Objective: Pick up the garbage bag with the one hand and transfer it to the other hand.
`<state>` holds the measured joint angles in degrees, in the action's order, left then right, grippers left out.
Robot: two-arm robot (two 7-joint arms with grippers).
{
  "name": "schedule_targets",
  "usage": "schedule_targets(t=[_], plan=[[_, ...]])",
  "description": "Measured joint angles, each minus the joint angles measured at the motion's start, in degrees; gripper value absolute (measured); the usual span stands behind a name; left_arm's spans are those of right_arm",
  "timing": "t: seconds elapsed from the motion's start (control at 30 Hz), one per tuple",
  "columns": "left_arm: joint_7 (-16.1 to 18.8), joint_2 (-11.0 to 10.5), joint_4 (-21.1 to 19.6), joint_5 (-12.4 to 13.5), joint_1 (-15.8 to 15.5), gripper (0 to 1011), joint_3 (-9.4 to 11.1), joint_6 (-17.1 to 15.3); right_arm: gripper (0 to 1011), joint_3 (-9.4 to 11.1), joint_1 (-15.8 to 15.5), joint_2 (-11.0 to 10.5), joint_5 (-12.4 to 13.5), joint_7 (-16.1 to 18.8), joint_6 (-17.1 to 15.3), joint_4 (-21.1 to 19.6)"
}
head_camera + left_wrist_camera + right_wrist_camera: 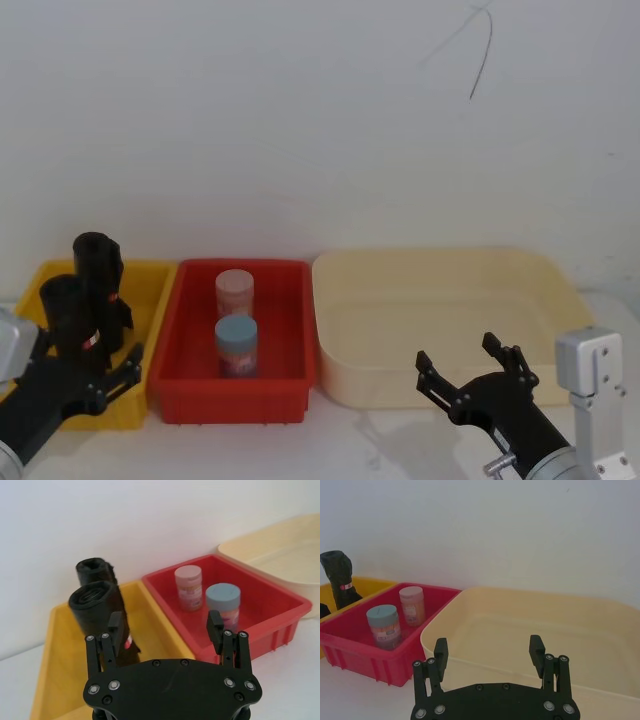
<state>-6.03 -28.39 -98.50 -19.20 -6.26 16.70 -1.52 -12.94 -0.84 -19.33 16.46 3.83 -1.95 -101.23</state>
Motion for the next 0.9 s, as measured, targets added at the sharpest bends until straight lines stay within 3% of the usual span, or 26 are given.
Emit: schedule_targets(t=[0.43,0.9], plan=[[-0.2,-1.0,2.3,0.6,-1.7,1002,-1.5,-2.7,1000,0.0,0.0,0.0,0.0,0.0,0.0,0.0],[-2.7,-0.5,7.6,1.8,-6.2,1002,-0.7,-3.7,999,0.0,0.0,0.0,0.0,0.0,0.0,0.0]])
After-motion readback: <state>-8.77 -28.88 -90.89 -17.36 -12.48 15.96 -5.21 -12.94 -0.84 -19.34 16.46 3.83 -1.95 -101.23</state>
